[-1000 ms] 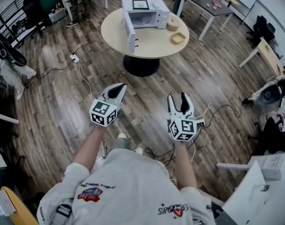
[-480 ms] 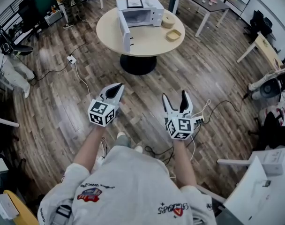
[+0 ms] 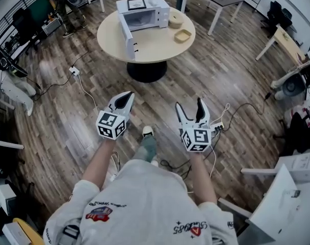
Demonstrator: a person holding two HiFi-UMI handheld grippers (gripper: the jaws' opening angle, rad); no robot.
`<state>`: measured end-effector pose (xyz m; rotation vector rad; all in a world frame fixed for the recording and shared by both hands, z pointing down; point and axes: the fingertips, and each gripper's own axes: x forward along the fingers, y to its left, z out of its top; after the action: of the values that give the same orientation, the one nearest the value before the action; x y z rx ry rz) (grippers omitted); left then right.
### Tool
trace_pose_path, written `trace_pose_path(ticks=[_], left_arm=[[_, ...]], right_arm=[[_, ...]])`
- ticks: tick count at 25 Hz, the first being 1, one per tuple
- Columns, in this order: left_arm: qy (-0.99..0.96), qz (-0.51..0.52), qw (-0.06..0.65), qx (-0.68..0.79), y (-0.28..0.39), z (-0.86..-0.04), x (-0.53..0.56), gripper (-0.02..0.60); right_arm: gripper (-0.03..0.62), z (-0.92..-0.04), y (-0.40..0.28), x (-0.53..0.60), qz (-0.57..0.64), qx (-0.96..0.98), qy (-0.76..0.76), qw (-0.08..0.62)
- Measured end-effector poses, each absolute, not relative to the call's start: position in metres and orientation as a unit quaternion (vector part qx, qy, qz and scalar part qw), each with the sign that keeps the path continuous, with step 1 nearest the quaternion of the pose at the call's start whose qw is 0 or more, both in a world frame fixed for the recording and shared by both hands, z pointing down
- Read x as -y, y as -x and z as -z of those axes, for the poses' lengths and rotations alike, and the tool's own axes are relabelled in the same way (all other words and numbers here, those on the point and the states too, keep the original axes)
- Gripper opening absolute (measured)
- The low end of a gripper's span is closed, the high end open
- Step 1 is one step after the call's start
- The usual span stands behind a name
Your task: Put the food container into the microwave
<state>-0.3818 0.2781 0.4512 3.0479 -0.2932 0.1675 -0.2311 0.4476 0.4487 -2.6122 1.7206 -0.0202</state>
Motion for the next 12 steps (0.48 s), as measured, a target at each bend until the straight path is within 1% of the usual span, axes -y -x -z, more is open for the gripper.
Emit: trace_pose_path(ticks=[5,12], left_arm=[[-0.994,-0.056,0.038,0.081,0.330,-0.459,-0.251,0.005],[-0.994,-0.055,0.058,0.079,0.249,-0.474,-0.196,0.005]], right_arm=[[0.380,-0.455,0.193,-0.422,0.011,-0.546,0.838,-0.001],[0.380,-0.464,0.117,-0.362,0.024,-0.546,0.837,-0.019]])
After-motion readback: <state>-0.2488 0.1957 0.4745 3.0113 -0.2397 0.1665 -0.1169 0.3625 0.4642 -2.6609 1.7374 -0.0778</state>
